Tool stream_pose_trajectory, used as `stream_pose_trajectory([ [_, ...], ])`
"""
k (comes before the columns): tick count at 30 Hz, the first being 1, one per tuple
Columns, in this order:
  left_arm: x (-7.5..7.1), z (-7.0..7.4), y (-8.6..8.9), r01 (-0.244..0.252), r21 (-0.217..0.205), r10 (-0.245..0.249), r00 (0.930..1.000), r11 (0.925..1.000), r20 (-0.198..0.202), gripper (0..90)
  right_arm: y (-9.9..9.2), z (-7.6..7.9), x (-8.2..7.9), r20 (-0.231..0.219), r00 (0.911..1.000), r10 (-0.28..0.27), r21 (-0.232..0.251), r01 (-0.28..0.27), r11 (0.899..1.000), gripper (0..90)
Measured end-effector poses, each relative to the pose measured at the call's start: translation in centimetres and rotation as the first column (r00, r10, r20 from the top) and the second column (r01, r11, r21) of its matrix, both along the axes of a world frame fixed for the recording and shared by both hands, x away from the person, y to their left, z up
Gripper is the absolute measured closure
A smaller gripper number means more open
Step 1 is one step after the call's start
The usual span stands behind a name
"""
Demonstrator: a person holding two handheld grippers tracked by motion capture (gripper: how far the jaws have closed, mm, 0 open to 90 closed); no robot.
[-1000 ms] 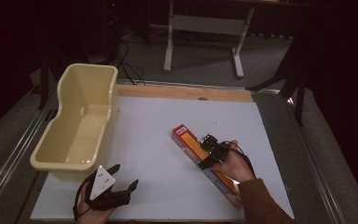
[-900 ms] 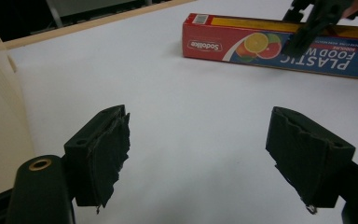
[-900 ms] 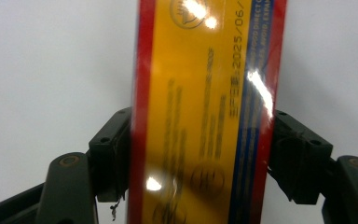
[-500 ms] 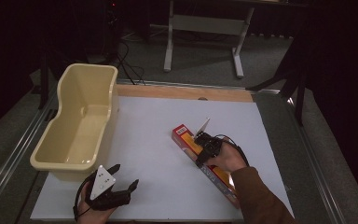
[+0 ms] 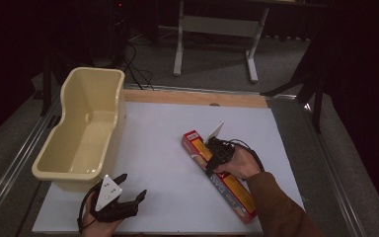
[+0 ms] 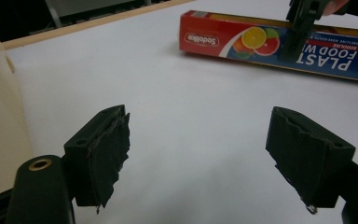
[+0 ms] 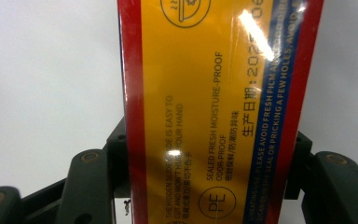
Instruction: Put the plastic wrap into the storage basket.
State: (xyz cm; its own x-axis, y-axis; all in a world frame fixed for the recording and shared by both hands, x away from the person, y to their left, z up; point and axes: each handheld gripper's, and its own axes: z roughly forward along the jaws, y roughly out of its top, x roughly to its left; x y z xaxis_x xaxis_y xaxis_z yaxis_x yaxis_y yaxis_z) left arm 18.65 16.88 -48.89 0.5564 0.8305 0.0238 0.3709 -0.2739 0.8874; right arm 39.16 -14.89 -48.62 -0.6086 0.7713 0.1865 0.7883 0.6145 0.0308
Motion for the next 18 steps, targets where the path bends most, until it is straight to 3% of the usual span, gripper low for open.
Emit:
stream_pose_trajectory([
  [1,0.0,0.0,0.0,0.000,0.000,0.000,1.0000,1.0000,0.000,20.8,0.0,0.0,0.0,0.000,1.0000,0.000,0.000,0.000,1.000,40.4],
  [8,0.0,0.0,0.0,-0.003,-0.001,0.003,1.0000,1.0000,0.002,20.2,-0.2,1.1,0.0,-0.043,0.9985,-0.034,0.122,0.039,0.992,40.4],
  [13,0.0,0.0,0.0,-0.001,-0.001,0.001,1.0000,1.0000,0.002,20.2,-0.2,1.4,0.0,-0.061,0.9972,-0.043,0.155,0.052,0.987,40.4],
  [18,0.0,0.0,0.0,0.000,-0.001,0.000,1.0000,1.0000,0.000,20.2,-0.3,2.0,0.2,-0.071,0.9952,-0.068,0.214,0.082,0.973,40.4],
])
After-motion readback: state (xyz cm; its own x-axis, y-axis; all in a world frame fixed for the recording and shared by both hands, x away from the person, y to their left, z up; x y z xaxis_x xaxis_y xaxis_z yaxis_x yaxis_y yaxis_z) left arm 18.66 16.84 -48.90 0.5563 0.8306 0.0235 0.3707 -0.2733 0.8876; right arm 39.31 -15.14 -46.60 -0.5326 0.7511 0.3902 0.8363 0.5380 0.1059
